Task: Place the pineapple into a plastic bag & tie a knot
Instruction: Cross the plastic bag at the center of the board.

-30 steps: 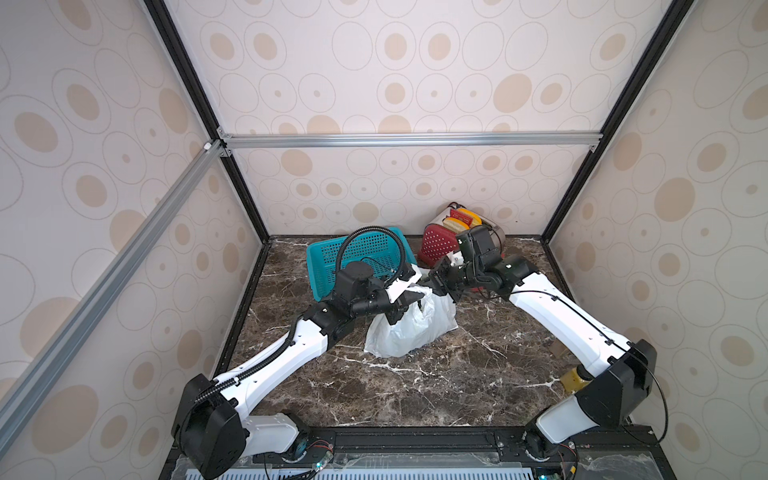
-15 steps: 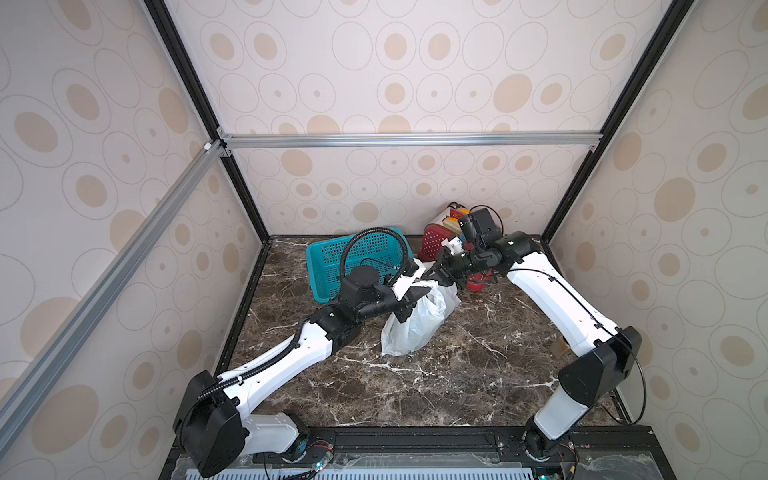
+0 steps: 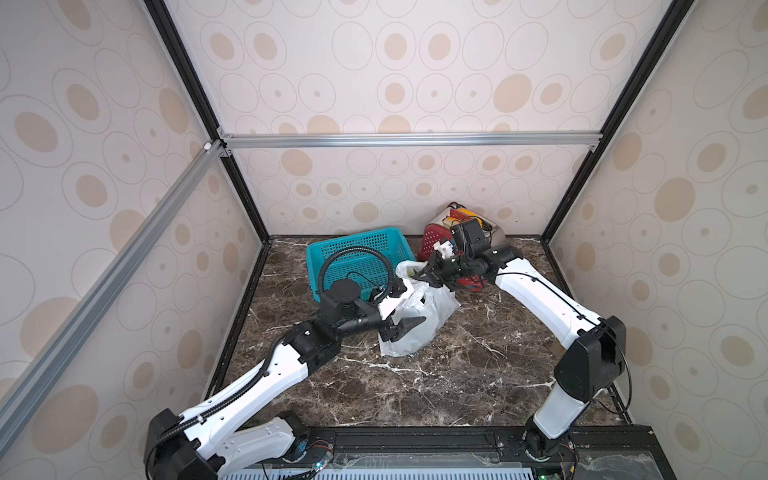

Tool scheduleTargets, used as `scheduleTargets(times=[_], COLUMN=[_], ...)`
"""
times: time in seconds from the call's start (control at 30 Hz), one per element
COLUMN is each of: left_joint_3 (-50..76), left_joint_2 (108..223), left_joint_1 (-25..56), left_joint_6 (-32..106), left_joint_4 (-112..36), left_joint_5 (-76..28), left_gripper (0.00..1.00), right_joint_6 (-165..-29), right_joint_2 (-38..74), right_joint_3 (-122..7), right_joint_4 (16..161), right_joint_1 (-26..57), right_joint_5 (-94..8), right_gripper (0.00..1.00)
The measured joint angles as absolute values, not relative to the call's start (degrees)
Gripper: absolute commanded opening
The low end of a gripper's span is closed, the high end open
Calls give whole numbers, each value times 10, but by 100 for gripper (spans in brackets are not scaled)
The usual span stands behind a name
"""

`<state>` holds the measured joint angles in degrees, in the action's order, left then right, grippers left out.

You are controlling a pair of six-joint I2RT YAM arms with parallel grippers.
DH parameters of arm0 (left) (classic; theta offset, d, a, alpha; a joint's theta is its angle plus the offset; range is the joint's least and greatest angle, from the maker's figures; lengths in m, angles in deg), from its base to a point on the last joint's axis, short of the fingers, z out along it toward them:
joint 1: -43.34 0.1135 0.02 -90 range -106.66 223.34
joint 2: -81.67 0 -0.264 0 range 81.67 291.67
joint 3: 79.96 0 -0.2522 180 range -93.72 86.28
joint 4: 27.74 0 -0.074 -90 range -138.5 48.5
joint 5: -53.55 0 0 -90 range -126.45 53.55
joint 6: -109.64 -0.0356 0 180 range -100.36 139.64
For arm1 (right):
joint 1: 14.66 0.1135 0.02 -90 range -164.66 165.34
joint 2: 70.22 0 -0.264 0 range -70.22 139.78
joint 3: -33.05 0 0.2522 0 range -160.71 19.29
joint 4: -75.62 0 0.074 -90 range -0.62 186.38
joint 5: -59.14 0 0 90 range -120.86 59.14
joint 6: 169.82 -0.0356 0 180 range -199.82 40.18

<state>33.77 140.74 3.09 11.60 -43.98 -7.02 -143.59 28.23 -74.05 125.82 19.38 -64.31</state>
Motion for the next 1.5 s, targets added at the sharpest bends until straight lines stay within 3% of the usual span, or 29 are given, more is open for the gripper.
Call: scheduleTargets(times=[0.07,0.17,0.3,0.5,0.73,1.0,1.27,1.5], left_joint_3=[329,309,211,136,136,150,185,231], left_joint_2=[1386,1378,1461,1586,1633,1646,1674,1667], left_joint_1=[40,46,53,69,103,132,135,136], left_joint_6=[111,124,178,272,333,372,405,413], left_joint_4=[-465,-486,-549,-605,-646,-581,-534,-513], left_joint_5=[-82,-154,-257,-317,-324,-266,-235,-225], left_gripper=[82,82,80,72,53,59,36,37], right_joint_6=[-1429,-1416,-1399,-1366,-1322,-1256,-1193,-1174], right_joint_2=[282,282,278,262,238,223,219,196], right_joint_3=[-736,-712,-671,-637,-583,-524,-516,-464], right_joint_4=[1247,1215,1175,1127,1049,938,911,830], right_joint_1=[195,197,200,201,203,203,203,203], right_joint_5=[-642,-643,-650,-655,-660,-687,-702,-734], right_gripper=[0,0,0,0,0,0,0,0])
